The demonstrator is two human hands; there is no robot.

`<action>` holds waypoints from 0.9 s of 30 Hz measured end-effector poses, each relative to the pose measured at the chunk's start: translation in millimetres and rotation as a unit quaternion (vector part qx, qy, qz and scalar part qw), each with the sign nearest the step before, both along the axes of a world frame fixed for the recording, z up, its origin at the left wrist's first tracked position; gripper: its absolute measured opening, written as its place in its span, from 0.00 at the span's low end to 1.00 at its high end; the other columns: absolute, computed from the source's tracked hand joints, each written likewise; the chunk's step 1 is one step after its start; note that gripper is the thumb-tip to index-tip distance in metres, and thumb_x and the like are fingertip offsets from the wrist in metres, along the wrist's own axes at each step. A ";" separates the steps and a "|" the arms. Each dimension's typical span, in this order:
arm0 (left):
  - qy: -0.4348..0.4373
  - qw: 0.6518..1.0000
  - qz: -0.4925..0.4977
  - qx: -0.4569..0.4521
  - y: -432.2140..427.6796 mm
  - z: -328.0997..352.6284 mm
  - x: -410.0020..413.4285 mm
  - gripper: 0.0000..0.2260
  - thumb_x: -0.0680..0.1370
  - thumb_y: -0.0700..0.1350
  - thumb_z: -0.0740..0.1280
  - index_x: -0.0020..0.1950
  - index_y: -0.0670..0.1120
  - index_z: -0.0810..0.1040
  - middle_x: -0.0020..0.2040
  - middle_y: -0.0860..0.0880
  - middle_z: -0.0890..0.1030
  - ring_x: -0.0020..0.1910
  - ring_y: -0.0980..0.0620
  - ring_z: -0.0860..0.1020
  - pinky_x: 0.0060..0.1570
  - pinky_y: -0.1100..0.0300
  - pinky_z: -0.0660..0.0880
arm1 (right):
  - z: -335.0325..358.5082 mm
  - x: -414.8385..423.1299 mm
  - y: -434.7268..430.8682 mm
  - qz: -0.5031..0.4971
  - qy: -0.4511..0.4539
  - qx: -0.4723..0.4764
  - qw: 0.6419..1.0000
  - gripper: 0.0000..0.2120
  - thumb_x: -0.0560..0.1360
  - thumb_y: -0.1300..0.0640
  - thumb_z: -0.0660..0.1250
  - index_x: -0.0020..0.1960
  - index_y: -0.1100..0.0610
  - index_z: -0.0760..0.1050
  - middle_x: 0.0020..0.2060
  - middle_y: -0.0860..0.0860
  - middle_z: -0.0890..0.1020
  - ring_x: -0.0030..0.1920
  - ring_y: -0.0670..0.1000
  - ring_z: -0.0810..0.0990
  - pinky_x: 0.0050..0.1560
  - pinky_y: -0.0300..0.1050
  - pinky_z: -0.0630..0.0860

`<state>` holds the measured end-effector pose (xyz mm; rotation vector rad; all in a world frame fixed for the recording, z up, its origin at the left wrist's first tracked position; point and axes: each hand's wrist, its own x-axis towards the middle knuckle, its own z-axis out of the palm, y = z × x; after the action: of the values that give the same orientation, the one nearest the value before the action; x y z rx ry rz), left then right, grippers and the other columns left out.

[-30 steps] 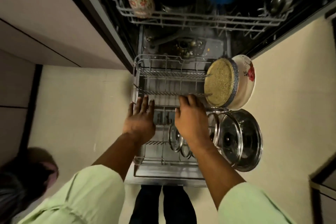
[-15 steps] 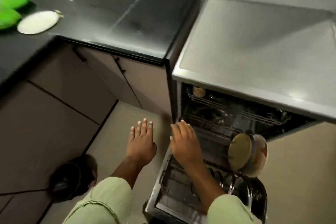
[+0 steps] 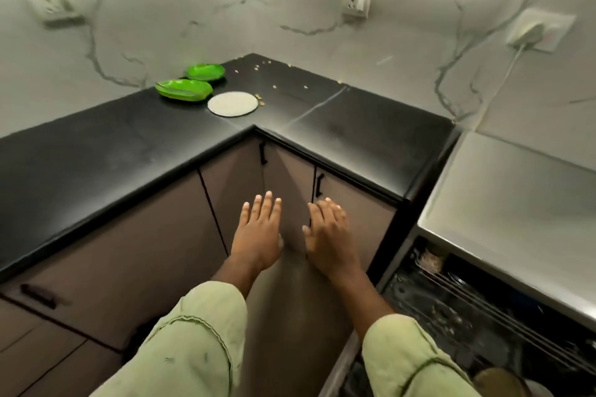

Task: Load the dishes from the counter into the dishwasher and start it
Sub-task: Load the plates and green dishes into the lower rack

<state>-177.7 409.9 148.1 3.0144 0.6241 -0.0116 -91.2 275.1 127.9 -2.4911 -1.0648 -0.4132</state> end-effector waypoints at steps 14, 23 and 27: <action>-0.042 0.997 0.068 -0.014 199.0 33.1 -34.2 0.34 0.81 0.46 0.57 0.82 0.45 0.43 0.81 0.45 0.40 0.80 0.44 0.40 0.77 0.46 0.38 | 50.2 -4.8 181.2 0.021 -0.082 -0.015 0.996 0.26 0.72 0.52 0.71 0.67 0.60 0.74 0.64 0.59 0.78 0.68 0.60 0.74 0.68 0.56 0.70; -0.023 0.997 0.075 0.005 263.3 24.0 1.2 0.34 0.80 0.47 0.58 0.82 0.45 0.44 0.81 0.44 0.42 0.80 0.43 0.41 0.77 0.44 0.40 | 48.1 51.9 257.5 0.032 -0.053 -0.021 0.998 0.27 0.70 0.54 0.74 0.67 0.60 0.75 0.64 0.59 0.78 0.68 0.60 0.74 0.68 0.56 0.71; -0.008 0.997 0.082 0.004 293.5 29.0 45.9 0.34 0.81 0.46 0.58 0.82 0.45 0.43 0.81 0.43 0.41 0.80 0.42 0.40 0.77 0.45 0.40 | 42.3 92.3 295.1 0.046 -0.033 -0.018 0.998 0.28 0.69 0.55 0.76 0.66 0.60 0.75 0.63 0.59 0.78 0.67 0.60 0.75 0.67 0.55 0.72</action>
<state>-131.8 703.4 177.1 2.9564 0.8705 0.0218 1.1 570.2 170.1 -2.4633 -1.2189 -0.4537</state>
